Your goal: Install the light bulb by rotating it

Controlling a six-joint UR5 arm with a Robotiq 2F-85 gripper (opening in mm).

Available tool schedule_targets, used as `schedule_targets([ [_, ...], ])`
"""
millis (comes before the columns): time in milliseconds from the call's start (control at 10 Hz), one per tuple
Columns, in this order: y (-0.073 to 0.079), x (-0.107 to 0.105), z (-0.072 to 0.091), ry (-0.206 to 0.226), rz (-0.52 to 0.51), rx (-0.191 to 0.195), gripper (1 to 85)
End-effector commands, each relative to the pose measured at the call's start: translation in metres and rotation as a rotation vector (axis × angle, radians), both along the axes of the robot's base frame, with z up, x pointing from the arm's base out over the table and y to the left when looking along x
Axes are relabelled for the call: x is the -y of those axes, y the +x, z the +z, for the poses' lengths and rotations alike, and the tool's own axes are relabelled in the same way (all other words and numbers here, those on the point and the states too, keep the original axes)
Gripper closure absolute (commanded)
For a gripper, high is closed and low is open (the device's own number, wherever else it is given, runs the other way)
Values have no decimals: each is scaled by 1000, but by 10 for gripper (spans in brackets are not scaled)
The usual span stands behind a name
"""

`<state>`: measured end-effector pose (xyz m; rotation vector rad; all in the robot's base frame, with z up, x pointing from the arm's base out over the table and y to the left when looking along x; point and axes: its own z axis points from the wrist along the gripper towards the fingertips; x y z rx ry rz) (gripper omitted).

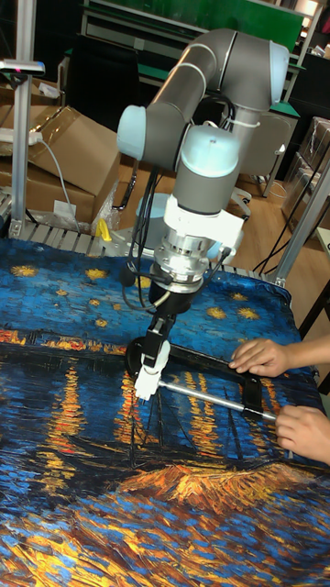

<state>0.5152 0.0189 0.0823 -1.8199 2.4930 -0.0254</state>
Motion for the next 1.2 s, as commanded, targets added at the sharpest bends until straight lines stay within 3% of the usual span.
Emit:
schedule_targets([
  [0, 1, -1, -6, 9, -3, 7, 210],
  [500, -3, -4, -8, 16, -37, -2, 220],
  [1100, -6, -1, -8, -1, -92, 10, 327],
])
